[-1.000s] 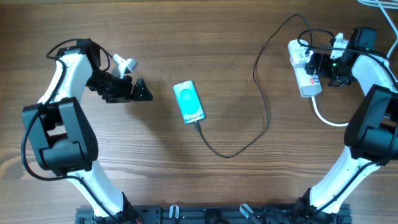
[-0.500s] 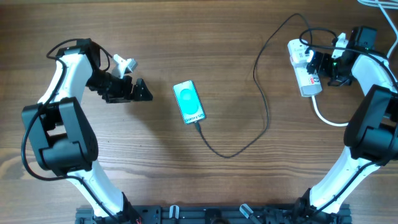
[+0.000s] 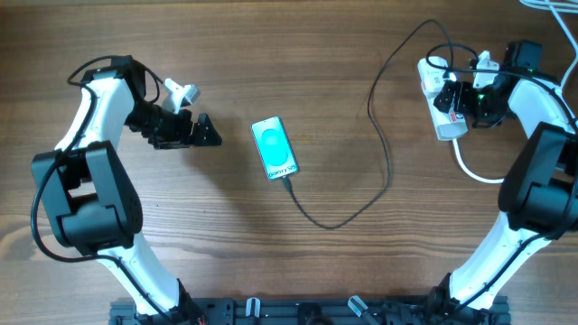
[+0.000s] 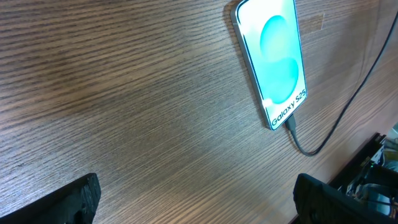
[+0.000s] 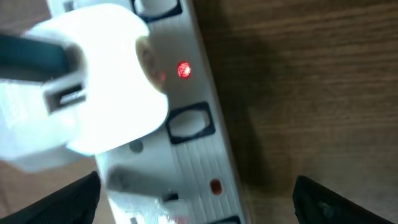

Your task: Plug charger to phone and switch on socket

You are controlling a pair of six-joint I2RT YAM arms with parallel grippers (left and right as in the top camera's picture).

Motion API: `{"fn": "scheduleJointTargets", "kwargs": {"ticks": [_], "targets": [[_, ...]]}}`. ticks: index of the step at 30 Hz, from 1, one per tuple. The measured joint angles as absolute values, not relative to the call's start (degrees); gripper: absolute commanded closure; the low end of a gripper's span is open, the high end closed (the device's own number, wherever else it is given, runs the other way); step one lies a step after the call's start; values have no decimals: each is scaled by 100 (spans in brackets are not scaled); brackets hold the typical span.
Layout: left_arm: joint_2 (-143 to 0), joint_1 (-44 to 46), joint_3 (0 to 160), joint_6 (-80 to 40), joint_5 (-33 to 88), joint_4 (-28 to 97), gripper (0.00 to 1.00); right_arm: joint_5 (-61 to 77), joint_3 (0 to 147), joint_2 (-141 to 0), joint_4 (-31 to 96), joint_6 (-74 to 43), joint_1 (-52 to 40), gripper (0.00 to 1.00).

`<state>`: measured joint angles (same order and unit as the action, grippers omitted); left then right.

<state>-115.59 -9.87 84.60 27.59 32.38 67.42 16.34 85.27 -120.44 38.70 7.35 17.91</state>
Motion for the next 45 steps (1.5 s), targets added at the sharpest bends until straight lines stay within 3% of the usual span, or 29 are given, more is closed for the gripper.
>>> {"fn": "scheduleJointTargets", "kwargs": {"ticks": [6,45], "targets": [[-11559,-987,8460,2757,3238,6740,0,1653,8527,-11253,4069,786,1791,0],[-11559,-987,8460,2759,3238,6694,0,1653,8519,-11238,4091,784,1791,0]]}}
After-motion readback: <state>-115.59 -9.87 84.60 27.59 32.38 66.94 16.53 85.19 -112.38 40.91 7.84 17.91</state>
